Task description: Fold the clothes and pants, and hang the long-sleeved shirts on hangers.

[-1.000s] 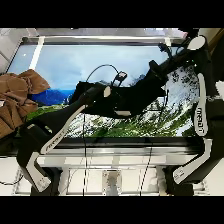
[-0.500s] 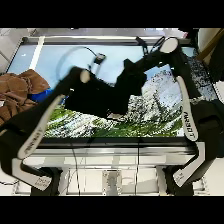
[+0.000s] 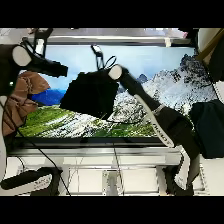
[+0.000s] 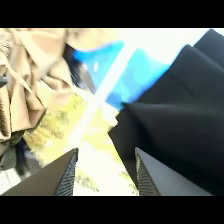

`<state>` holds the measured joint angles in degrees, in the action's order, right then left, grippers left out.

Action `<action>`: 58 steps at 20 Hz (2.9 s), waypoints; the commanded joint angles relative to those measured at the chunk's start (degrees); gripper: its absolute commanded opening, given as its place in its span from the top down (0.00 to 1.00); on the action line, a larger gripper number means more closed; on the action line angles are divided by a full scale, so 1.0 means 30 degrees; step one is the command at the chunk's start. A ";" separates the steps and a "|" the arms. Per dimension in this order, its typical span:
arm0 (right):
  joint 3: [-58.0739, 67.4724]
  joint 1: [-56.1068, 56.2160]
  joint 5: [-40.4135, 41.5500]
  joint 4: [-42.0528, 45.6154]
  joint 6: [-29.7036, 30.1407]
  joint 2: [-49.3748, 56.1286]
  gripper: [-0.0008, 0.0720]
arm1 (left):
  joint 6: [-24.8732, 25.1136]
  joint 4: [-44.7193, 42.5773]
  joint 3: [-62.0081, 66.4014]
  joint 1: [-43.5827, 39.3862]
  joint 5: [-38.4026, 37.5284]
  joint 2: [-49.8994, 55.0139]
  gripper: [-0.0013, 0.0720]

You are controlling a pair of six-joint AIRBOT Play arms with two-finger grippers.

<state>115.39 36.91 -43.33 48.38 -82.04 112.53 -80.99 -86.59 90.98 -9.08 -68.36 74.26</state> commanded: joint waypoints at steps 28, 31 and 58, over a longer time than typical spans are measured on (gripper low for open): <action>-0.6076 -0.6747 -0.6849 -0.5989 0.0576 0.1384 0.04 | -0.0787 -0.1435 -0.0044 0.0918 -0.2055 0.0168 0.97; -0.6076 -0.6492 -0.6717 -0.5901 -0.0299 0.1501 0.03 | -0.0794 -0.1428 -0.0044 0.0918 -0.2055 0.0168 0.97; -0.1530 -1.7456 -1.5052 0.2025 -0.1938 -0.3009 0.97 | -0.0721 -0.1435 -0.0044 0.0925 -0.2098 0.0168 0.97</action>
<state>110.30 -5.23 -79.40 50.41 -87.90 108.25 -83.13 -90.89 90.87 -6.33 -74.70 74.74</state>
